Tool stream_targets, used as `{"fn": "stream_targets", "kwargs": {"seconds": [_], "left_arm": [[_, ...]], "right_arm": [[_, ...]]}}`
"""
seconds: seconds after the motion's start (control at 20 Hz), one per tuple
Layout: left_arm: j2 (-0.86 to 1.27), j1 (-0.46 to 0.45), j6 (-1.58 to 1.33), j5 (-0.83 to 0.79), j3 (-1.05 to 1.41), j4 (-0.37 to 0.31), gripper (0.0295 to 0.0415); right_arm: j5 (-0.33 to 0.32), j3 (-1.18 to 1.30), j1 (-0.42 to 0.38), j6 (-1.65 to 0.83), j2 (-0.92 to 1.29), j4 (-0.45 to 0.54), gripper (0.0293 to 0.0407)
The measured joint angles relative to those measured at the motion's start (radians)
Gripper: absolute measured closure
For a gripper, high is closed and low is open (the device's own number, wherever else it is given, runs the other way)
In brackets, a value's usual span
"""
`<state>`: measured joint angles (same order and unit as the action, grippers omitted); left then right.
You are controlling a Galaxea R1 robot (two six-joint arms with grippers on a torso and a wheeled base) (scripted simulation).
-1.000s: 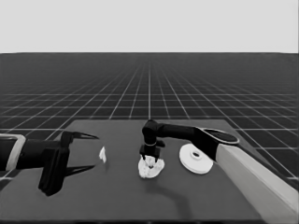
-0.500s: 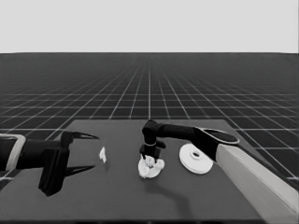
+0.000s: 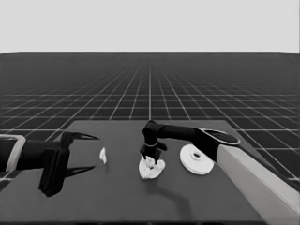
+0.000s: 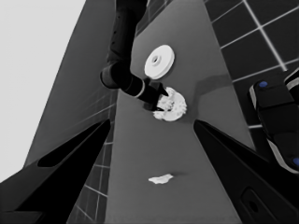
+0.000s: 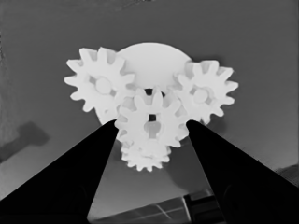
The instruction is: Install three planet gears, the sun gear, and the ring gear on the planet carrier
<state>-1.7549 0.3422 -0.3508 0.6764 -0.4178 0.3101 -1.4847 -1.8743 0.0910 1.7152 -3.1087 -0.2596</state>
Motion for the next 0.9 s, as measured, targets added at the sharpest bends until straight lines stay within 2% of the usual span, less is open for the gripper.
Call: {"fn": "stream_targets", "kwargs": {"seconds": [0.9], "left_arm": [[0.000, 0.000, 0.000, 0.000, 0.000, 0.000, 0.0326]], "right_arm": [[0.000, 0.000, 0.001, 0.189, 0.001, 0.000, 0.0390]]}}
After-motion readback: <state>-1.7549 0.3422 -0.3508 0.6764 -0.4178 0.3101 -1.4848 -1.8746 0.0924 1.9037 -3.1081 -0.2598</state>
